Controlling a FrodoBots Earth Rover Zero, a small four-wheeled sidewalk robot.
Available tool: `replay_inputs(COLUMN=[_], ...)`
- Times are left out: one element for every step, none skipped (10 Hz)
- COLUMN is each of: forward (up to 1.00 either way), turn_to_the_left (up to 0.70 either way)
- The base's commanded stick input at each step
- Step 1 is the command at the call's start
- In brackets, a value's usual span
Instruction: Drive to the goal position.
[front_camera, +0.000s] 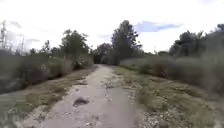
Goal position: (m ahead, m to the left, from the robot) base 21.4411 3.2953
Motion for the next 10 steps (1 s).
replay_inputs(forward=[0.85, 0.85, 0.85, 0.85, 0.85, 0.85, 0.85, 0.85, 0.85, 0.85], turn_to_the_left=[0.00, 0.00, 0.00, 0.00, 0.00, 0.00, 0.01, 0.17, 0.34, 0.34])
